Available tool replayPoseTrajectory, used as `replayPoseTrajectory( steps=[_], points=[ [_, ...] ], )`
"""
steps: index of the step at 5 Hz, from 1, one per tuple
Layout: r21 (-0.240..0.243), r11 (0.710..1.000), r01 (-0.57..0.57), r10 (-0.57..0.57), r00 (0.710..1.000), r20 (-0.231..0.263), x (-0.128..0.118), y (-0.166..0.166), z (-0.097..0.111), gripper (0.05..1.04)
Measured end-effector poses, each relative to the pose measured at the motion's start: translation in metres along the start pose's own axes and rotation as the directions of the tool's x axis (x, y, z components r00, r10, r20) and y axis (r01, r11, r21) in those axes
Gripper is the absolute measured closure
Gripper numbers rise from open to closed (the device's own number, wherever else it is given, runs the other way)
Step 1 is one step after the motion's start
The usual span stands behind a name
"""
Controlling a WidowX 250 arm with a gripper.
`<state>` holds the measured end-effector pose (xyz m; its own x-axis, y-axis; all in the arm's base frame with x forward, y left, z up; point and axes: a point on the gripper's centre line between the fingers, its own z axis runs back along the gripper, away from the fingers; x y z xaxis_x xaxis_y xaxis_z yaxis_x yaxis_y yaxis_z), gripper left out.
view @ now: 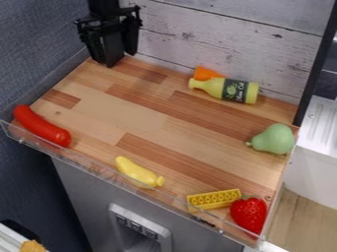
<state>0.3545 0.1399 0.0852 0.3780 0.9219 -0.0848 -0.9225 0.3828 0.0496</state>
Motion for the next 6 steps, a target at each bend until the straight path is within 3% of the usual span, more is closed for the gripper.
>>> replayPoseTrajectory(
  steps=[1, 2, 3, 4, 5, 6],
  points=[
    [-0.011, 0.997, -0.073, 0.073, 0.997, 0.008, 0.004, 0.002, 0.002, 0.093],
    [-0.029, 0.999, -0.012, 0.013, 1.000, 0.028, 0.007, 0.000, 0.000, 0.093],
    [-0.036, 0.989, 0.144, -0.143, 0.989, 0.043, 0.014, -0.001, -0.011, 0.093],
    [-0.025, 0.954, 0.298, -0.297, 0.954, 0.040, 0.019, -0.004, -0.031, 0.093],
    [-0.020, 0.925, 0.380, -0.378, 0.925, 0.044, 0.022, -0.007, -0.046, 0.093],
    [-0.018, 0.932, 0.363, -0.362, 0.931, 0.043, 0.024, -0.010, -0.064, 0.093]
  ],
)
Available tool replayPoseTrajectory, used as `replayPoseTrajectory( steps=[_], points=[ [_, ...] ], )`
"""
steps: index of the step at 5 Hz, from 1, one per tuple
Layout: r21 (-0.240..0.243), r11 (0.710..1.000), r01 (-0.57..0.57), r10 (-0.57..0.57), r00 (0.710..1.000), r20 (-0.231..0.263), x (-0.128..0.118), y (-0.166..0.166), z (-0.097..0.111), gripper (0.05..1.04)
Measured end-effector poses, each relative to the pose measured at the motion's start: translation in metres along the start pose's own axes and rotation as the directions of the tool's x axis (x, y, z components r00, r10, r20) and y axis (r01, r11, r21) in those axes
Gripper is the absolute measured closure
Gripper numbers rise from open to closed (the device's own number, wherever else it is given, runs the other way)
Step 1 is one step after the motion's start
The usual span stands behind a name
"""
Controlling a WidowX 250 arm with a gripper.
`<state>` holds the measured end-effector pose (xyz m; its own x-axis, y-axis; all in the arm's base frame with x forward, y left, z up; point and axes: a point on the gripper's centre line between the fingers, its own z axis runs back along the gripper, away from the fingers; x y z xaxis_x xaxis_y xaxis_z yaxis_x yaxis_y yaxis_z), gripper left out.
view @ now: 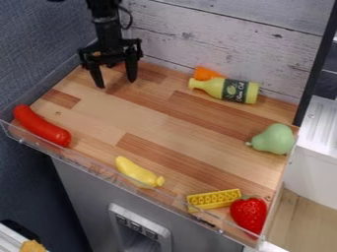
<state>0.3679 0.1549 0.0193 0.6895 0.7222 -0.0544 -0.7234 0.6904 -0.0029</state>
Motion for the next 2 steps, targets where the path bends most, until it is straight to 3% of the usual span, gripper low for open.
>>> replayPoseTrajectory(
  steps=[1, 2],
  points=[
    [-0.005, 0.994, -0.105, 0.105, 0.994, 0.006, 0.0030, -0.0012, -0.0089, 0.164],
    [-0.008, 0.975, -0.223, 0.223, 0.975, 0.009, 0.0059, -0.0038, -0.0078, 0.441]
  ],
)
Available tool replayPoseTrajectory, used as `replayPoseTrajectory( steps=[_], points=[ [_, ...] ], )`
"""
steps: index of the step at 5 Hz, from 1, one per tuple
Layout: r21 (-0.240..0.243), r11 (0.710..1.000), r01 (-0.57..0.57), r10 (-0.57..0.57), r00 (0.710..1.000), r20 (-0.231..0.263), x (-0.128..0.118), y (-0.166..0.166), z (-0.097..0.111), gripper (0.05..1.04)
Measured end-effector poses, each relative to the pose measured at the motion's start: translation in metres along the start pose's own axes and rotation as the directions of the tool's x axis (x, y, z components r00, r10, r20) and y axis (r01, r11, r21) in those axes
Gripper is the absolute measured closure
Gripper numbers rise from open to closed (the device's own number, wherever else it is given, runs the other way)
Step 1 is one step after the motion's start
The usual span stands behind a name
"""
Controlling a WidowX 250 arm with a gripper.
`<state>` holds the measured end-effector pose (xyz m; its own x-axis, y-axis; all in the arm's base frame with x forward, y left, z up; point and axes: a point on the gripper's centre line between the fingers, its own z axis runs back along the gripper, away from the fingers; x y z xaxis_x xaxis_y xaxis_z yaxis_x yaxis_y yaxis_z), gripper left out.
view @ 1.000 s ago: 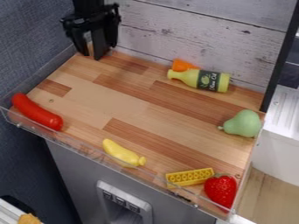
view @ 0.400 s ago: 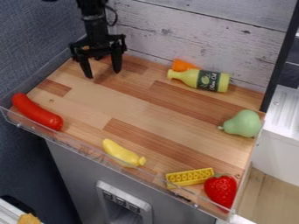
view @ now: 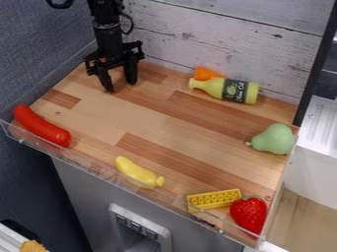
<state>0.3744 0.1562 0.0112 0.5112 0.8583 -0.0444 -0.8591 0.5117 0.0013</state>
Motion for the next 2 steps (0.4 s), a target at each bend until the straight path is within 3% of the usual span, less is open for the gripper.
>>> replayPoseTrajectory(
  steps=[1, 2],
  points=[
    [0.000, 0.997, -0.076, 0.076, 0.997, 0.000, 0.0043, -0.0039, -0.0004, 0.730],
    [0.009, 0.996, -0.094, 0.094, 0.996, -0.009, 0.0062, -0.0051, 0.0003, 0.936]
  ],
)
